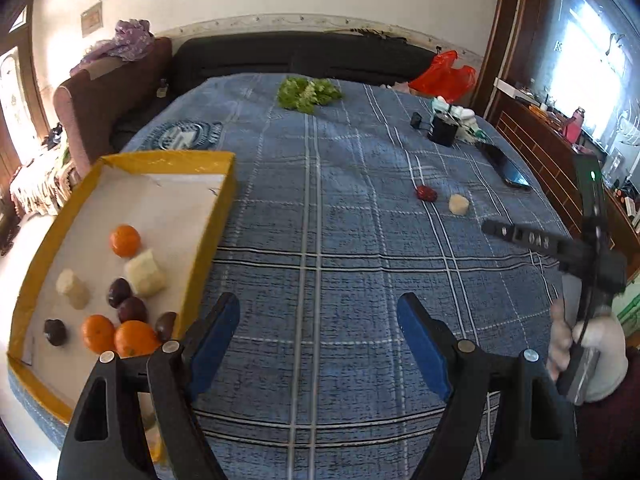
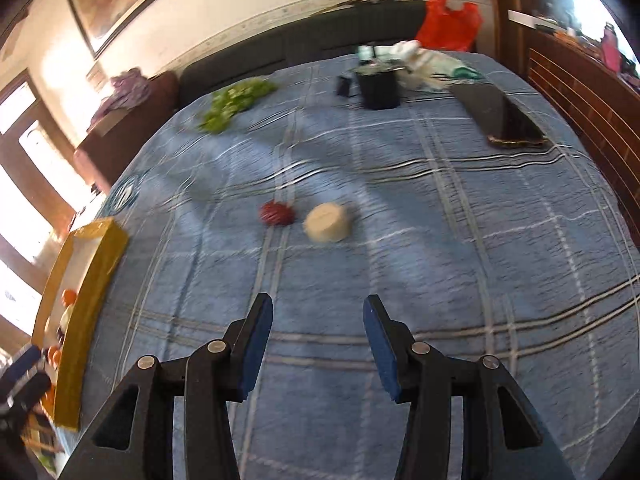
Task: Organize fruits
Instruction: 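Move both open tools back toward the red date and small white chunk, then grasp the red date with the left tool while the right tool grasps the small white chunk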
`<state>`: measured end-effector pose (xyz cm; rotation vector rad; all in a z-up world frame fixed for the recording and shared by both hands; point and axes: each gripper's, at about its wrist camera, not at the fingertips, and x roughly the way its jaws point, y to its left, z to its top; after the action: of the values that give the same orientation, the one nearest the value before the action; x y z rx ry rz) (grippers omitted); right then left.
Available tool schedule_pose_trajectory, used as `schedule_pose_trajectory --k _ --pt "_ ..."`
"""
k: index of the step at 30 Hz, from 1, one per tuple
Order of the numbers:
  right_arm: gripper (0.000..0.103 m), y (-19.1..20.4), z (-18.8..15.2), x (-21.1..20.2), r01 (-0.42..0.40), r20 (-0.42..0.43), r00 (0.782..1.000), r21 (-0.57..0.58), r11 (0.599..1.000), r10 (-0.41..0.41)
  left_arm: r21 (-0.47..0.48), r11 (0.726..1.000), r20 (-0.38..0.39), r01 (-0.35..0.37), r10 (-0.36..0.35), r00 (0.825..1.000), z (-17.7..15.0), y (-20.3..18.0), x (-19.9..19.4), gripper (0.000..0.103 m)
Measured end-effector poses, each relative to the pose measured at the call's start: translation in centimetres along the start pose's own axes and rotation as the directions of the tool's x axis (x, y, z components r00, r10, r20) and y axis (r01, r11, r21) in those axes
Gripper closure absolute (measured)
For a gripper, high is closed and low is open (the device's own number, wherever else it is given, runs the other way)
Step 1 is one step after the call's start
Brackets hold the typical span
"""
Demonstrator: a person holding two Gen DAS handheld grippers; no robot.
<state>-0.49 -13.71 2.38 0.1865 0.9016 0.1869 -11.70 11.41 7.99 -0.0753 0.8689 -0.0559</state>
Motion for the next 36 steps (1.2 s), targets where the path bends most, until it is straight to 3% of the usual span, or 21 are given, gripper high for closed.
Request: schedule_pose_trajectory --k 5,10,13,18,19,21,22,33,36 --pt "0.052 -1.7 2.7 1.5 0.035 0.021 0.999 0.041 0.999 -0.036 -0.007 1.000 -0.034 0.023 -0.023 0.999 -0.1 -0.4 1.6 0.023" --pt "0.052 -1.7 4.0 3.8 0.015 0.009 1.000 0.048 0.999 -0.015 0.003 1.000 -0.061 0.024 -0.024 0.998 -0.3 -0.9 3.0 0.023" --pt "0.052 -0.9 4.2 5.1 0.013 -0.004 1.000 0.034 0.999 -0.012 0.013 1.000 -0.081 0.023 -0.022 0.996 -0.5 -1.4 3.9 0.023" --pt "0.051 1.1 4.4 6.1 0.077 0.018 0.997 -0.046 0.996 -0.077 0.021 1.000 -0.107 0.023 -0.021 0.994 -0.8 -2.2 5.2 0.023" --pt "0.051 1.2 4.4 6.1 0.087 0.018 0.996 -0.055 0.995 -0.086 0.023 0.999 -0.110 0.022 -0.020 0.994 -0.9 -2.3 5.4 0.023" --pt "0.064 1.4 4.1 6.0 0.114 0.024 0.993 -0.076 0.991 -0.112 0.022 0.999 -0.118 0.025 -0.022 0.993 -1.1 -2.5 5.8 0.023" --pt "0.068 1.3 4.0 5.9 0.104 0.024 0.994 -0.078 0.992 -0.103 0.021 0.999 -0.123 0.027 -0.024 0.992 -1.1 -2.6 6.0 0.023" --pt "0.068 -0.5 1.6 2.0 0.011 0.085 0.996 0.006 1.000 -0.012 0.002 1.000 -0.162 0.006 -0.006 0.987 -2.3 -2.9 7.5 0.023" --pt "0.068 -0.9 1.4 1.5 -0.010 0.098 0.995 0.018 1.000 0.009 0.025 0.999 -0.160 -0.027 0.031 0.987 -2.8 -3.5 7.8 0.015"
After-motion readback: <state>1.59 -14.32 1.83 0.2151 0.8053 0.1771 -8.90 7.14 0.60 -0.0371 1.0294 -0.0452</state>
